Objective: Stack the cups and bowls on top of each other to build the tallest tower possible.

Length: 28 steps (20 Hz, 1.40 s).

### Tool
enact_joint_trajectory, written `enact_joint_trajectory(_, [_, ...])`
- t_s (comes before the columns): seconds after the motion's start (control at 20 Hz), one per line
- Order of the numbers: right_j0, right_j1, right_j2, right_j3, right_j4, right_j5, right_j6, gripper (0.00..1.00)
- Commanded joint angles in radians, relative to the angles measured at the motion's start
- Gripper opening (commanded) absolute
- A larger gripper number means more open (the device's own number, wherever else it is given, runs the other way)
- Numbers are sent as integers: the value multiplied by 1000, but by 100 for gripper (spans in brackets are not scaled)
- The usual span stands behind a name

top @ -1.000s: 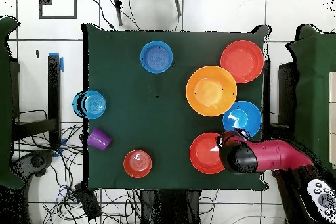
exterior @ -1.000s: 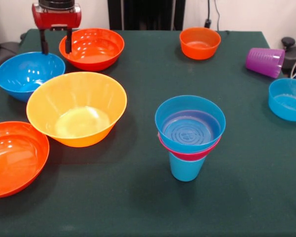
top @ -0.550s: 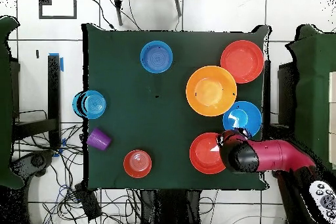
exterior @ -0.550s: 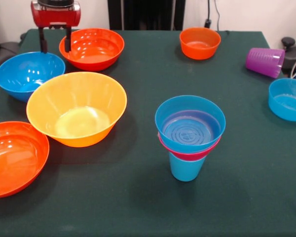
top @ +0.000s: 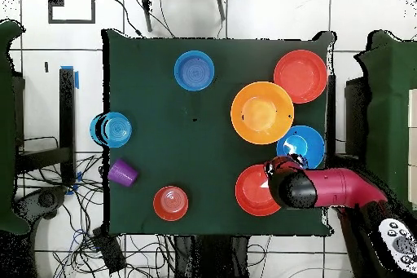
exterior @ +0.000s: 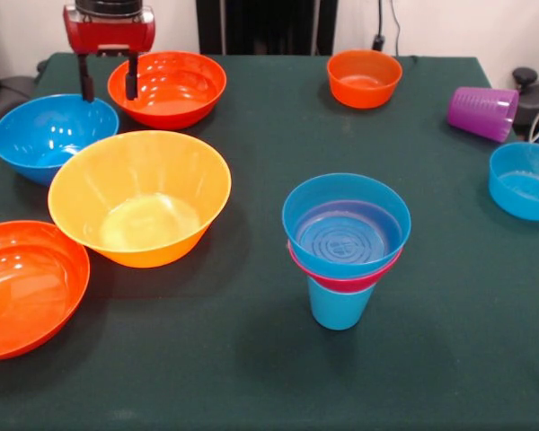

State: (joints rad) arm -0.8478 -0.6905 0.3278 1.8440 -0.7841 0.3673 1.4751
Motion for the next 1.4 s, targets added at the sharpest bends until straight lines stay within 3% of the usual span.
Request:
enact_joint_trajectory(0.05, [69, 69, 37, -79, 33, 49, 56, 100])
enact_joint_trajectory(0.35, [54, 77, 41, -81, 50, 43, 42, 100])
enact_joint_trajectory(0.55, [43, 114, 58, -131, 66, 85, -5, 100])
enact_joint_trajectory(0.85, [41, 167, 46, -212, 32, 85, -43, 100])
enact_joint_trajectory(1.4, [92, 171, -31, -215, -5, 58, 5, 100])
